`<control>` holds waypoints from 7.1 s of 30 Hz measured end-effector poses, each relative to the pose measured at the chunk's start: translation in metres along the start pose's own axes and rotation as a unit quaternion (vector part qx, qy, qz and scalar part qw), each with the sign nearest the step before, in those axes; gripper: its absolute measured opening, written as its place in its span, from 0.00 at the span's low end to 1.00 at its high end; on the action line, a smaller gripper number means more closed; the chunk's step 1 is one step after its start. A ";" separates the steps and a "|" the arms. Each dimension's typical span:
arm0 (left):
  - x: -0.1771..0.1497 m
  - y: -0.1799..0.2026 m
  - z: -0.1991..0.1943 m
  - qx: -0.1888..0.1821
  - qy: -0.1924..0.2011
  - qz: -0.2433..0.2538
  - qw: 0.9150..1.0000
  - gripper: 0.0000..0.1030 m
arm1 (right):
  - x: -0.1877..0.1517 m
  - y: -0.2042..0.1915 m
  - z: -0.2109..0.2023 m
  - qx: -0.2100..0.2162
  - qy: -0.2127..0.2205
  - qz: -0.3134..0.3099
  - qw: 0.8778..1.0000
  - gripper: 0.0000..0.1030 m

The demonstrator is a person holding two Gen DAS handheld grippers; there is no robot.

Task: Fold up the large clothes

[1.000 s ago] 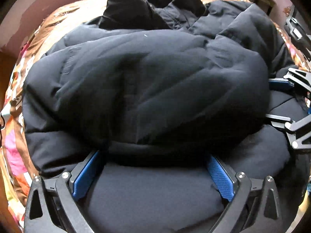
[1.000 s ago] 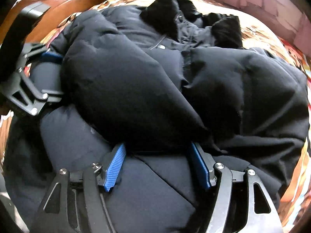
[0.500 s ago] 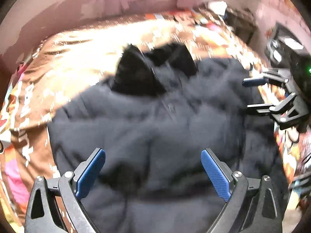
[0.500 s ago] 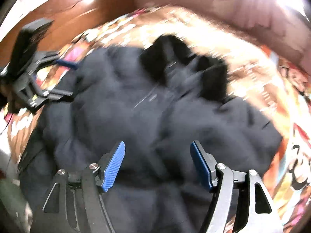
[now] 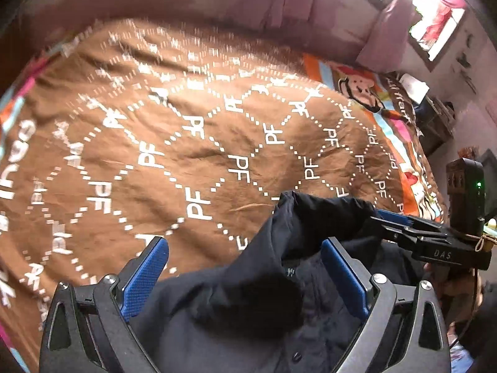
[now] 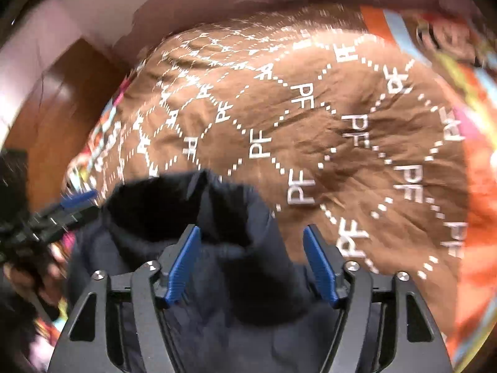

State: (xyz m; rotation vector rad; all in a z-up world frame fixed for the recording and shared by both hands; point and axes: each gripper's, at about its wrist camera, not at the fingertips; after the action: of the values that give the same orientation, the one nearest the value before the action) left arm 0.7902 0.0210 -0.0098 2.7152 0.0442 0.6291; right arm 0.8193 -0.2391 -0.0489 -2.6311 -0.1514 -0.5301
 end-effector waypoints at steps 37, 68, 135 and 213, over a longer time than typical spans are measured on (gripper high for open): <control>-0.089 0.016 -0.021 -0.011 -0.154 0.080 0.985 0.04 | -0.101 -0.022 -0.044 0.035 -0.092 -0.077 0.992 0.07; -0.019 -0.010 -0.029 -0.136 0.007 -0.070 0.988 0.14 | -0.056 0.036 -0.063 0.081 0.013 0.089 0.993 0.39; -0.195 0.034 0.013 -0.007 -0.028 0.146 0.989 0.03 | -0.219 -0.140 0.039 -0.053 -0.025 -0.144 0.988 0.01; -0.572 0.078 -0.332 0.088 0.224 0.137 0.961 1.00 | -0.580 -0.163 -0.350 -0.141 0.276 -0.195 0.931 0.98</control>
State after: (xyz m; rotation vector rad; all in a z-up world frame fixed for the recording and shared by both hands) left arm 0.1279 -0.0041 0.0552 2.7060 -0.1745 1.3734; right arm 0.1349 -0.2616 0.0797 -2.6014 -0.4494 -1.5011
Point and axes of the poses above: each gripper's, at about its wrist camera, not at the fingertips, and z roughly the way its jaws point, y to its right, x to its top, and after that the axes turned 4 degrees about -z, right-handed
